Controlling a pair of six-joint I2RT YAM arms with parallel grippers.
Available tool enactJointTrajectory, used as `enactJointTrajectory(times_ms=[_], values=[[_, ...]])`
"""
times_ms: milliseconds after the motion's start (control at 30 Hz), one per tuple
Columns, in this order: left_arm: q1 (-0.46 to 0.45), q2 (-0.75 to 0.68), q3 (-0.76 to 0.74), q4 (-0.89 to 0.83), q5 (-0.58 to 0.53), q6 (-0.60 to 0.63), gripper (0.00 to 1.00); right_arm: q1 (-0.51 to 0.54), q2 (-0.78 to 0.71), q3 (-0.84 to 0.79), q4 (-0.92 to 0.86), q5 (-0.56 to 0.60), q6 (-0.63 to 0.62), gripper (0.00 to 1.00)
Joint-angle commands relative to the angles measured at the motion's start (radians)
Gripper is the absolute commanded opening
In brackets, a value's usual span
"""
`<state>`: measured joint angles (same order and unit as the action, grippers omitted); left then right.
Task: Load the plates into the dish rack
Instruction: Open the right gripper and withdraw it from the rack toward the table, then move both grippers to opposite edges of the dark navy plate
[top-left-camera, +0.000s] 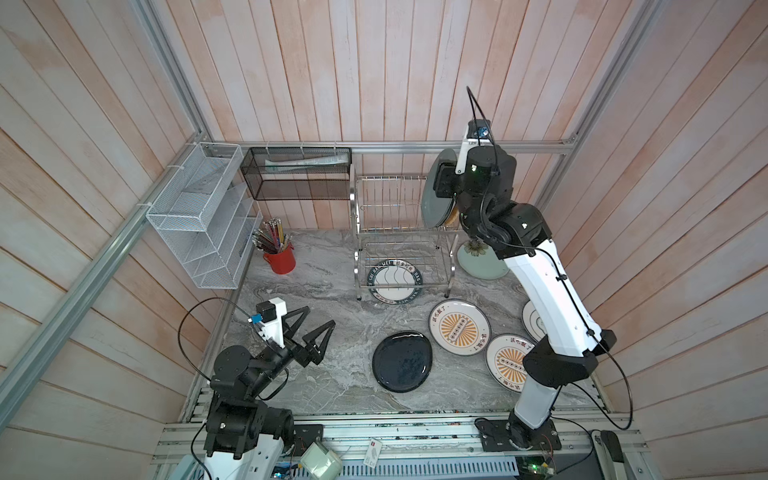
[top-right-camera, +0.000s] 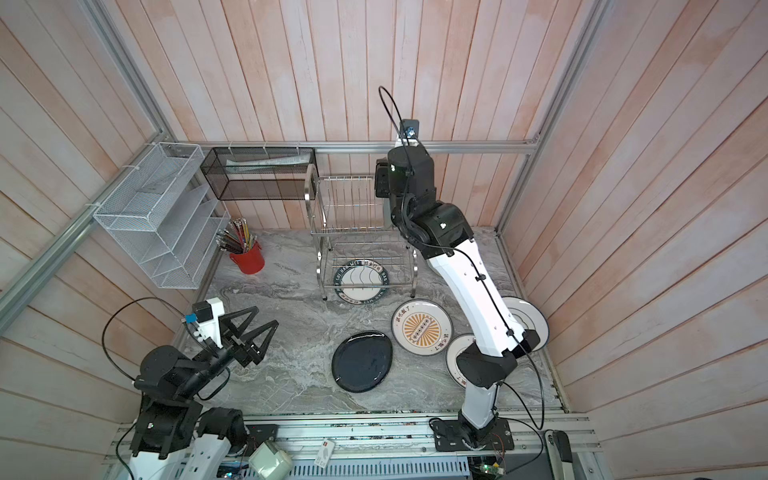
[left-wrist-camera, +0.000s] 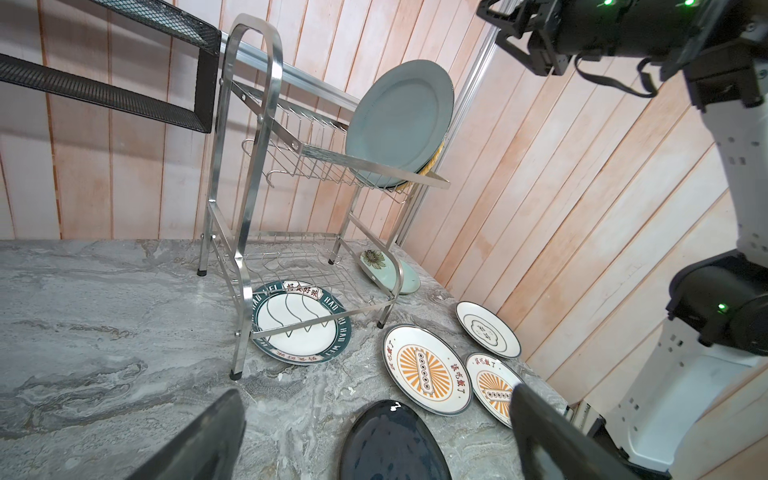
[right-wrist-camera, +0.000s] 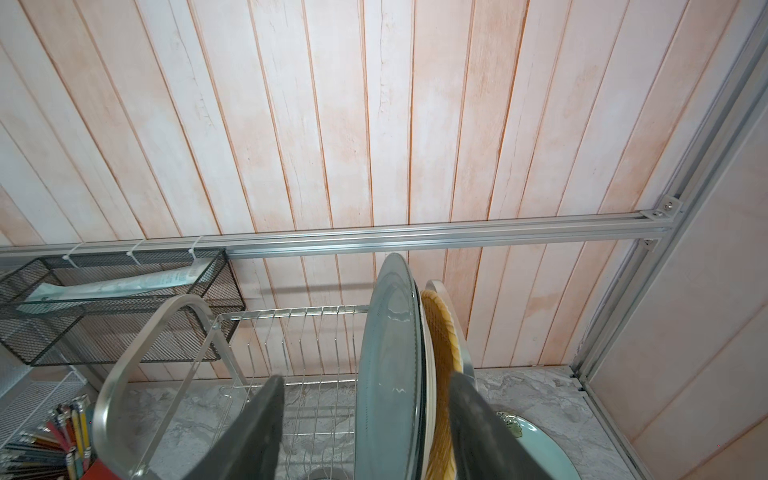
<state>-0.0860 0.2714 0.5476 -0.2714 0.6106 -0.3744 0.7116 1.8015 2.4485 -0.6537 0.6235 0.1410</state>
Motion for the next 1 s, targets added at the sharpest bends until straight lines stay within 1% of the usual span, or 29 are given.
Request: enactJointTrajectory(times_ms=[0,133,267,333,400,467,500,533,600,667,733,800,900,967], values=[[-0.004,0.023,-0.001,-0.013,-0.024,-0.021,1.00,0.019,-0.072,-0.036,0.007,-0.069,-0.021,0.70],[-0.010,0.066,0.015,-0.040,-0.037,-0.036,1.00,0.027,-0.217,-0.259,0.066,-0.135,-0.014,0.75],[-0.049,0.131,0.024,-0.051,-0.038,-0.061,1.00,0.038,-0.443,-0.616,0.198,-0.165,0.014,0.82],[-0.091,0.179,0.042,-0.074,-0.038,-0.057,1.00,0.038,-0.545,-0.767,0.238,-0.181,0.035,0.86],[-0.156,0.220,0.052,-0.091,-0.048,-0.055,1.00,0.038,-0.649,-0.917,0.267,-0.206,0.069,0.89],[-0.228,0.259,0.068,-0.119,-0.110,-0.072,1.00,0.038,-0.736,-1.057,0.276,-0.259,0.101,0.92],[-0.258,0.288,0.079,-0.138,-0.130,-0.097,1.00,0.037,-0.767,-1.108,0.276,-0.279,0.112,0.93],[-0.271,0.312,0.080,-0.143,-0.124,-0.126,1.00,0.037,-0.802,-1.176,0.280,-0.304,0.127,0.94],[-0.279,0.372,0.060,-0.139,-0.076,-0.210,1.00,0.033,-0.863,-1.293,0.290,-0.352,0.145,0.97],[-0.293,0.402,0.017,-0.119,-0.052,-0.275,1.00,0.017,-0.920,-1.401,0.299,-0.425,0.171,0.98],[-0.327,0.391,-0.049,-0.078,-0.077,-0.331,1.00,-0.010,-0.961,-1.488,0.322,-0.502,0.197,0.98],[-0.369,0.374,-0.120,-0.019,-0.105,-0.385,1.00,-0.052,-0.992,-1.580,0.352,-0.606,0.229,0.98],[-0.443,0.419,-0.186,0.064,-0.122,-0.427,0.99,-0.105,-1.018,-1.697,0.407,-0.734,0.266,0.98],[-0.495,0.467,-0.201,0.081,-0.164,-0.428,0.98,-0.140,-1.027,-1.756,0.446,-0.821,0.285,0.98]])
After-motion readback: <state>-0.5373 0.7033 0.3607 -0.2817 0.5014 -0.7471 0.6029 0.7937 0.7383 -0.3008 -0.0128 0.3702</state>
